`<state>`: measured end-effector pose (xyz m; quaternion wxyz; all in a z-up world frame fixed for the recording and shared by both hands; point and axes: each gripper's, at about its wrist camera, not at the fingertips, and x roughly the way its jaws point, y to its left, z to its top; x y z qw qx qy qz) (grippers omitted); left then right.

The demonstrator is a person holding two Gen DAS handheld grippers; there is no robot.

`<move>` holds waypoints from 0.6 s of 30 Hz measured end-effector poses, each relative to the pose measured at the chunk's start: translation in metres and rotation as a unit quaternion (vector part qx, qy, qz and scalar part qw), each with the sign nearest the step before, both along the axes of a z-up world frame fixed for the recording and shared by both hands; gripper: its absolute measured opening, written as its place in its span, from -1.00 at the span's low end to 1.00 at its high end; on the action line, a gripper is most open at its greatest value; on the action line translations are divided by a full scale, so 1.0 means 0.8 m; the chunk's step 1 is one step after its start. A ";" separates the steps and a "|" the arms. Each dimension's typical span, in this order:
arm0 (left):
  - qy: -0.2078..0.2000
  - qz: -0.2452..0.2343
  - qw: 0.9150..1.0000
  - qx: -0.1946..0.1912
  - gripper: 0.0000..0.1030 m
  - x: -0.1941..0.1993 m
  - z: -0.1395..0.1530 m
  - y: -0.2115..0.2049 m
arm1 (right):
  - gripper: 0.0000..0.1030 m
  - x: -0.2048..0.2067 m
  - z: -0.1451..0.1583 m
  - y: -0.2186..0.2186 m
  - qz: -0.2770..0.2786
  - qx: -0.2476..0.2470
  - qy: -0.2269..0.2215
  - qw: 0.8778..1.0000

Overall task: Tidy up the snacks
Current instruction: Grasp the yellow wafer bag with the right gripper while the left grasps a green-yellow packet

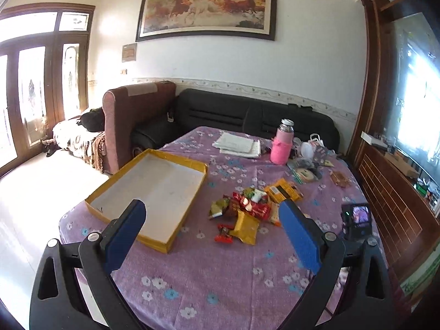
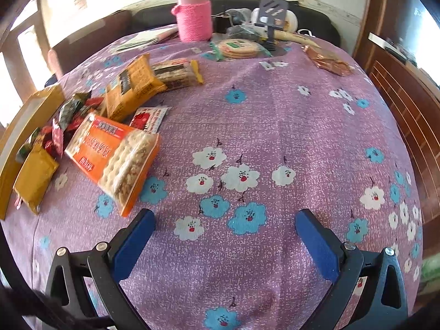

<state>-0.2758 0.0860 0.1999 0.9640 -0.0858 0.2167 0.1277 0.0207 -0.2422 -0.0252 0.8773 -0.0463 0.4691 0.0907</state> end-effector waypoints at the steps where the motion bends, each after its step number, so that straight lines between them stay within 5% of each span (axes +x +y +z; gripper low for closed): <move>1: -0.001 0.001 1.000 -0.004 0.91 0.009 -0.003 0.006 | 1.00 0.001 0.000 0.001 0.005 0.000 0.000 1.000; 9: 0.008 -0.088 0.994 -0.060 0.91 0.117 -0.031 0.045 | 1.00 0.011 -0.001 0.007 0.021 -0.003 0.001 1.000; 12: 0.029 -0.103 0.993 -0.047 0.91 0.155 -0.038 0.064 | 1.00 0.008 -0.001 0.005 0.024 0.000 0.001 1.000; 18: 0.081 -0.153 0.981 -0.091 0.90 0.184 -0.073 0.107 | 0.99 0.011 0.000 0.008 0.009 -0.014 0.023 1.000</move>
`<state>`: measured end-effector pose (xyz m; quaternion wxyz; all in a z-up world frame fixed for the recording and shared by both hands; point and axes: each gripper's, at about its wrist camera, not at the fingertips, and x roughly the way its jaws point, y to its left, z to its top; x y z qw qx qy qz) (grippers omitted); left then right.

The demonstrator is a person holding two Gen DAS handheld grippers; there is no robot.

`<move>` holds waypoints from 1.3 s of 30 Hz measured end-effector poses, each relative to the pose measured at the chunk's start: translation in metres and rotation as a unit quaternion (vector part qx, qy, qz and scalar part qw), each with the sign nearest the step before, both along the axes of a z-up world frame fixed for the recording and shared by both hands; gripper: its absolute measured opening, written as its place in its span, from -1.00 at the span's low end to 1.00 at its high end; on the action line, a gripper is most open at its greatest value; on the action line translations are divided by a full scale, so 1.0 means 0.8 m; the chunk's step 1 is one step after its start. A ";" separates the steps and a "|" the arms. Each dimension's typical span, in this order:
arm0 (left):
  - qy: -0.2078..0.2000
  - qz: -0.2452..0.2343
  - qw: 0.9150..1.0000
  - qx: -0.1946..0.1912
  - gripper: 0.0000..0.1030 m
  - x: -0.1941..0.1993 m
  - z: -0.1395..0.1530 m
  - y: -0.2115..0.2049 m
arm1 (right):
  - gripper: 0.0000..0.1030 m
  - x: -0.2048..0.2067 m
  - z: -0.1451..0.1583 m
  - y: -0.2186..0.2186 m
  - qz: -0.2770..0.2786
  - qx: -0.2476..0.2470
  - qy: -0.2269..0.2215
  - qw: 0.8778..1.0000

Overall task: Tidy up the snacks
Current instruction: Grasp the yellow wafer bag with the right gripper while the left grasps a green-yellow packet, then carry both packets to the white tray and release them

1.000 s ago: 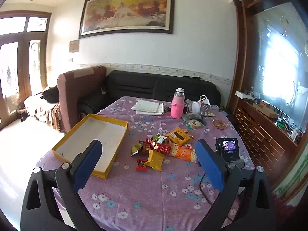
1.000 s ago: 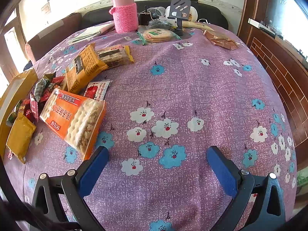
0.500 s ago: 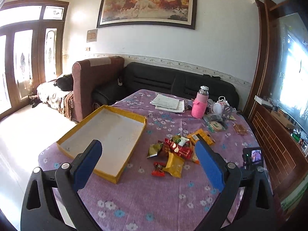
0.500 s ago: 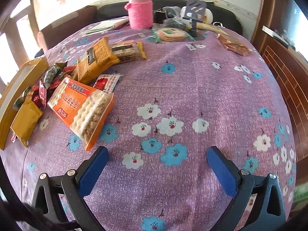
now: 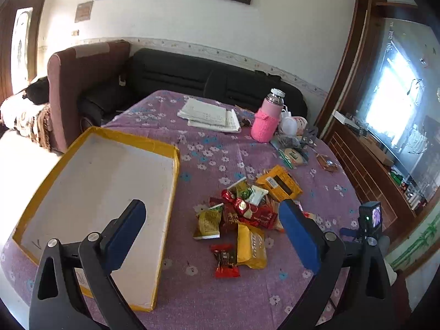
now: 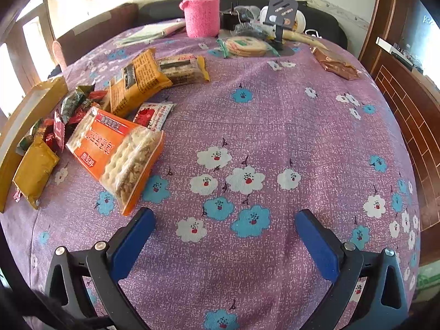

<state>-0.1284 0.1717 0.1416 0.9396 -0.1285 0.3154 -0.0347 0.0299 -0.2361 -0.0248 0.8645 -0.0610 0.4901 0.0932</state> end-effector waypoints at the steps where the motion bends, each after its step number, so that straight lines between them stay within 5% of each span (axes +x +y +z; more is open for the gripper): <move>1: 0.013 -0.007 1.000 -0.008 0.90 0.004 -0.010 0.002 | 0.95 0.002 0.001 -0.001 -0.002 -0.001 0.010 1.000; 4: 0.030 -0.032 0.999 -0.029 0.87 0.011 -0.032 0.001 | 0.45 0.003 0.026 -0.009 -0.041 -0.012 0.007 0.999; 8: 0.035 -0.055 0.997 -0.038 0.70 0.026 -0.048 -0.002 | 0.48 -0.024 0.081 0.003 -0.034 0.111 -0.020 0.993; 12: 0.061 -0.058 0.994 -0.064 0.51 0.051 -0.060 0.010 | 0.47 -0.032 0.075 0.094 0.042 0.203 0.033 0.978; 18: 0.107 -0.066 0.990 -0.067 0.51 0.086 -0.082 0.010 | 0.46 0.000 0.041 0.199 0.060 0.219 0.073 0.971; 22: 0.130 -0.071 0.988 -0.054 0.51 0.108 -0.096 0.003 | 0.46 0.005 0.029 0.230 0.054 0.180 0.069 0.980; 26: 0.143 -0.080 0.986 -0.044 0.51 0.121 -0.104 -0.010 | -0.05 0.003 0.021 0.228 0.049 0.168 0.069 0.982; 30: 0.161 -0.078 0.983 -0.035 0.48 0.136 -0.117 -0.018 | -0.11 -0.008 0.019 0.204 0.053 0.182 0.071 0.979; 31: 0.165 -0.080 0.982 -0.036 0.42 0.138 -0.120 -0.020 | -0.11 -0.009 0.019 0.198 0.053 0.186 0.072 0.978; 33: 0.181 -0.089 0.979 -0.033 -0.15 0.143 -0.130 -0.024 | -0.11 -0.009 0.017 0.189 0.051 0.200 0.076 0.976; 35: 0.173 -0.081 0.982 0.002 -0.43 0.140 -0.132 -0.029 | -0.11 -0.011 0.016 0.180 0.051 0.212 0.079 0.973; 39: 0.162 -0.084 0.983 0.014 -0.45 0.130 -0.129 -0.031 | -0.11 -0.017 0.016 0.170 0.052 0.225 0.078 0.970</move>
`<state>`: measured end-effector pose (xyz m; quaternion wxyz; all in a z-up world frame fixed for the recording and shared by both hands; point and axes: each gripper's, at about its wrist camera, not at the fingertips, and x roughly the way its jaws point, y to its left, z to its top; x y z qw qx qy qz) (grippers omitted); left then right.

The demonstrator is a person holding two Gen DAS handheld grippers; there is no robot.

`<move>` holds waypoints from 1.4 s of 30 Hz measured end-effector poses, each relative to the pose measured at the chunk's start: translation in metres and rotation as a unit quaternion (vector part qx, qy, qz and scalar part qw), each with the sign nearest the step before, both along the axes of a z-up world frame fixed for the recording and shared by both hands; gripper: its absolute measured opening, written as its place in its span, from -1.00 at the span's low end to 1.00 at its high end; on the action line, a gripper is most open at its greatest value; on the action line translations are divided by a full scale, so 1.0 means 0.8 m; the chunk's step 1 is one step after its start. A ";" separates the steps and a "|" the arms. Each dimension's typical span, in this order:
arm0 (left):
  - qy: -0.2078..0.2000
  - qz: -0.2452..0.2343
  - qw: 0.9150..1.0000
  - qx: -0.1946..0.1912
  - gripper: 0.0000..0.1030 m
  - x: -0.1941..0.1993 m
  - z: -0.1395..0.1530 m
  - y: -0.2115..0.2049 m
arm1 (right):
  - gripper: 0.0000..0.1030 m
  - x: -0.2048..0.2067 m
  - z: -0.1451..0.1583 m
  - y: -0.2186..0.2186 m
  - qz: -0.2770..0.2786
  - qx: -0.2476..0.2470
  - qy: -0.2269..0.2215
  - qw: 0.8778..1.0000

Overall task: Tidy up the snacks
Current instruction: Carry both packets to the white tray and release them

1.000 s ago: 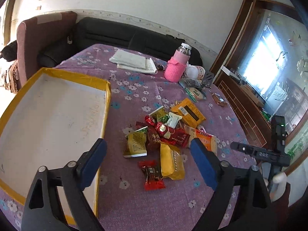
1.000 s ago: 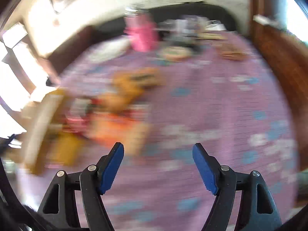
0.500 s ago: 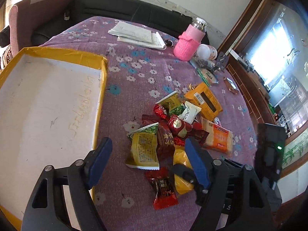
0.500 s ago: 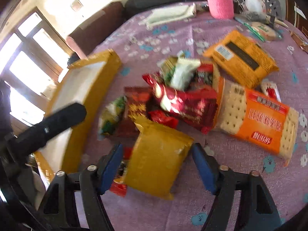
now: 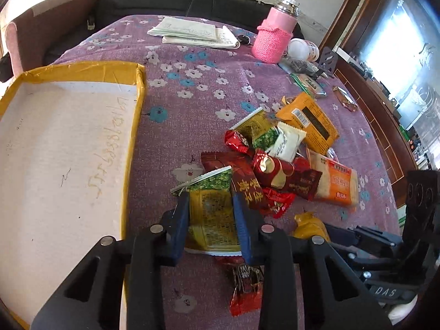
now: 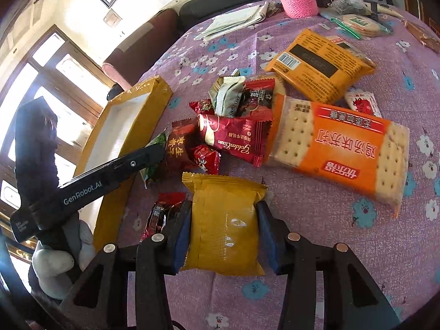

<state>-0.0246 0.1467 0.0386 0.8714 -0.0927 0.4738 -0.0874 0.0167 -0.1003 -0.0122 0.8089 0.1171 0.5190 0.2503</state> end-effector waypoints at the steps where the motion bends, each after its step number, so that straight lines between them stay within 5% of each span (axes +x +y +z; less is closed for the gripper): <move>1: -0.003 -0.001 1.000 0.007 -0.45 -0.003 0.000 -0.003 | -0.11 -0.002 0.001 -0.002 -0.001 0.001 -0.001 1.000; 8: -0.041 0.009 0.999 -0.012 -0.46 -0.039 0.028 0.007 | -0.11 -0.024 0.015 -0.017 -0.004 0.015 -0.016 1.000; 15: -0.092 0.059 0.993 -0.052 -0.45 -0.107 0.072 0.070 | -0.11 -0.044 0.055 0.005 0.022 0.032 -0.046 0.998; 21: -0.122 0.151 0.981 0.005 -0.45 -0.149 0.084 0.150 | -0.12 -0.056 0.095 0.092 0.095 0.041 -0.068 0.992; 24: -0.117 0.195 0.973 0.045 -0.45 -0.156 0.075 0.186 | -0.12 -0.059 0.105 0.148 0.129 0.041 -0.072 0.988; 34: -0.059 0.237 0.968 0.052 -0.44 -0.140 0.018 0.243 | -0.12 -0.058 0.069 0.314 0.193 -0.002 -0.051 0.980; 42: -0.055 0.243 0.968 0.030 -0.41 -0.153 0.017 0.264 | -0.07 -0.064 0.036 0.355 0.206 -0.019 -0.027 0.978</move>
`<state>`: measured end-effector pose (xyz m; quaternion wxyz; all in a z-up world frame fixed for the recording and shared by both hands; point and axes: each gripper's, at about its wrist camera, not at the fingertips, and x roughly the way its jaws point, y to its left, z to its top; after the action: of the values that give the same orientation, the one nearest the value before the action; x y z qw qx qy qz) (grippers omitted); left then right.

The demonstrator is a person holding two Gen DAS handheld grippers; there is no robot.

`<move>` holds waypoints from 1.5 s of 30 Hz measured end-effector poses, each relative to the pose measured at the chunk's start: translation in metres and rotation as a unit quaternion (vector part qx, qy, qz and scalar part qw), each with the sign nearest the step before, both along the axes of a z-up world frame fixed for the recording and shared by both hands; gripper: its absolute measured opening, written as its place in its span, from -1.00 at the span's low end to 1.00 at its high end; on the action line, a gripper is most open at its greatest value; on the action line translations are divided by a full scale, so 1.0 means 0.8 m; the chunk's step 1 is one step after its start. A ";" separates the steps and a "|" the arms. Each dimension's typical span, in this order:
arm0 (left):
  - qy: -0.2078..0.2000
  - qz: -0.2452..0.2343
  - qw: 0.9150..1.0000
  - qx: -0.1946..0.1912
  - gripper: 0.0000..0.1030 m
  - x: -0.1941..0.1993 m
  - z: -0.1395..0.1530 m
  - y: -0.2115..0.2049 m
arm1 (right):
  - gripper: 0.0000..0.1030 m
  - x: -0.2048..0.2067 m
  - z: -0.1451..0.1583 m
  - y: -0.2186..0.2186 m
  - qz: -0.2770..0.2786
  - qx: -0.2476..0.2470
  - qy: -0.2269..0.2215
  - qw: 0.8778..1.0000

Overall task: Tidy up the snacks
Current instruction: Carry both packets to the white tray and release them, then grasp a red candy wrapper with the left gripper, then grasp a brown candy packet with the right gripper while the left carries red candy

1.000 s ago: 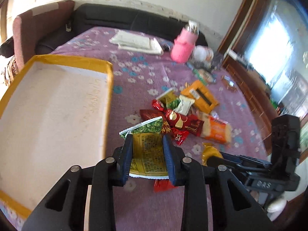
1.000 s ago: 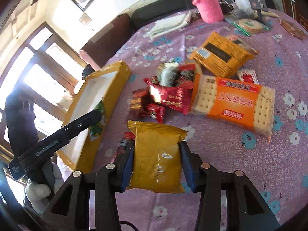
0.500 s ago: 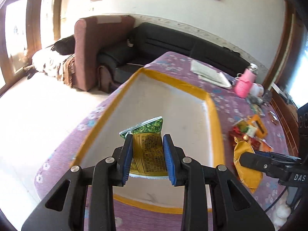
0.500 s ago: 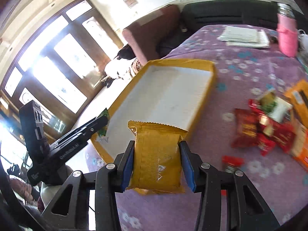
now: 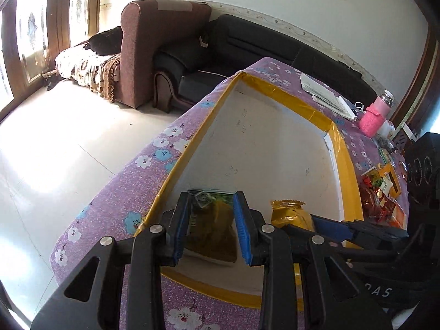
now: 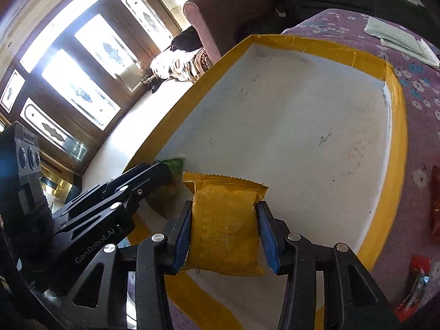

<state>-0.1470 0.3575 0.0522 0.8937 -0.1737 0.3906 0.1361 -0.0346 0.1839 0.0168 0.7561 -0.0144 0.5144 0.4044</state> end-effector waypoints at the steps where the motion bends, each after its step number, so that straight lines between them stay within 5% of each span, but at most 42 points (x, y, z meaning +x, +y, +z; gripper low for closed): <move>1: -0.001 0.002 1.000 -0.003 -0.39 -0.002 0.002 0.001 | -0.06 -0.002 -0.001 0.001 -0.003 0.001 0.002 1.000; 9: -0.060 0.027 0.998 -0.018 -0.07 -0.038 0.048 -0.002 | 0.03 -0.003 0.037 -0.031 -0.007 0.057 -0.005 0.998; 17: -0.131 -0.051 0.989 -0.049 0.40 -0.056 0.101 -0.080 | 0.19 0.028 0.090 -0.199 -0.105 0.110 -0.056 0.987; 25: -0.059 -0.220 0.973 -0.038 0.40 0.005 0.057 -0.243 | 0.22 0.046 0.048 -0.412 -0.241 0.061 -0.063 0.967; 33: 0.022 -0.243 0.970 -0.019 0.40 0.063 -0.008 -0.313 | 0.23 0.068 0.021 -0.503 -0.296 0.033 -0.064 0.953; 35: 0.033 -0.247 0.969 -0.002 0.37 0.070 -0.017 -0.321 | 0.23 0.076 0.026 -0.492 -0.293 0.025 -0.064 0.954; 37: 0.044 -0.250 0.967 0.025 0.02 0.077 -0.026 -0.331 | 0.23 0.085 0.026 -0.484 -0.285 0.023 -0.061 0.956; 38: 0.052 -0.251 0.966 0.035 -0.40 0.079 -0.030 -0.333 | 0.23 0.088 0.026 -0.477 -0.274 0.031 -0.056 0.959; 39: 0.058 -0.254 0.965 0.040 -0.56 0.080 -0.034 -0.333 | 0.23 0.089 0.026 -0.468 -0.261 0.039 -0.051 0.963; 45: 0.035 -0.253 0.967 0.025 -0.57 0.068 -0.030 -0.321 | 0.22 0.092 0.029 -0.383 -0.166 0.049 -0.046 0.984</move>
<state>-0.0924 0.1005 0.0284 0.8891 -0.0419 0.4490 -0.0788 0.0387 -0.1224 0.0402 0.8353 0.0898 0.4541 0.2966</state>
